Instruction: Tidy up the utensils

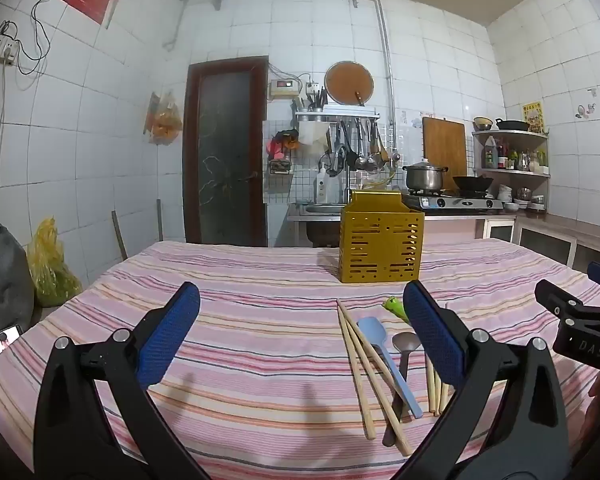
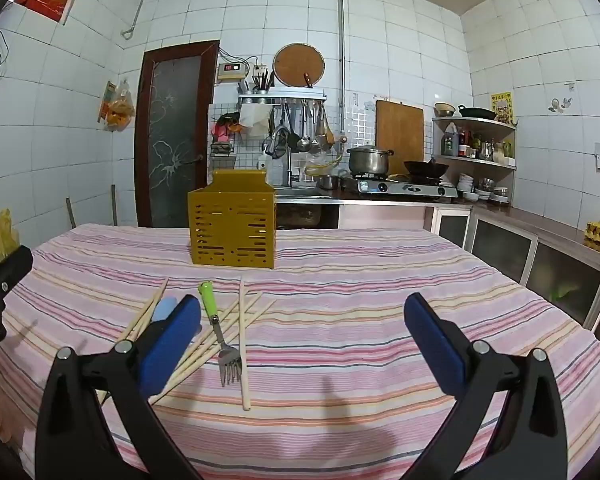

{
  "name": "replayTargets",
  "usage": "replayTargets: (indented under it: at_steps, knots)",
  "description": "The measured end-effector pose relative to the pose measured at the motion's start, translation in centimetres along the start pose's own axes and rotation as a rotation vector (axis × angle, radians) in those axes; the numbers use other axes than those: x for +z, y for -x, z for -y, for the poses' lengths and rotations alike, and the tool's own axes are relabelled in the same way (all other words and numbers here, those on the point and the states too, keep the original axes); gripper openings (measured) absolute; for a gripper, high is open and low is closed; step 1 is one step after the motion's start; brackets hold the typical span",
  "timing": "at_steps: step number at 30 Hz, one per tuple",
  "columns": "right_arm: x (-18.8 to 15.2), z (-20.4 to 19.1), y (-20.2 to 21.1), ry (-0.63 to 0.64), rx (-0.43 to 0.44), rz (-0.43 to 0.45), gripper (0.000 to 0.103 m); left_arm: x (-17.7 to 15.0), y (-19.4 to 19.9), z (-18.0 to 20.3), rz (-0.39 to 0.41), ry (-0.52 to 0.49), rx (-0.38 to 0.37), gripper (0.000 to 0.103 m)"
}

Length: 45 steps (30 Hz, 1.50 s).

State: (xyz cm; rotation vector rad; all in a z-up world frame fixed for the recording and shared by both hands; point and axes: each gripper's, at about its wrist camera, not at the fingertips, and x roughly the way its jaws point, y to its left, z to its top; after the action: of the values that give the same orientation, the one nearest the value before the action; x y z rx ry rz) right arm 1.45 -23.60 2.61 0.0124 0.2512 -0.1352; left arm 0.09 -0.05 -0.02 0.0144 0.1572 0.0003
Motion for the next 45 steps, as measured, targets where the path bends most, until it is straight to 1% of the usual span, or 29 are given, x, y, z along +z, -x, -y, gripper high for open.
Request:
replayTargets:
  at_steps: [11,12,45]
  knots:
    - [0.1,0.65,0.41,0.0,-0.001,0.01,0.099,-0.02,-0.07,0.11,0.01,-0.003,0.0,0.098]
    - [0.06,-0.12,0.06,0.012,-0.005,0.006,0.099,-0.02,-0.05,0.11,0.01,-0.003,0.0,0.098]
    - [0.07,0.22,0.18,0.016,-0.007,0.003,0.099,0.07,0.24,0.95,0.012,-0.009,-0.001,0.098]
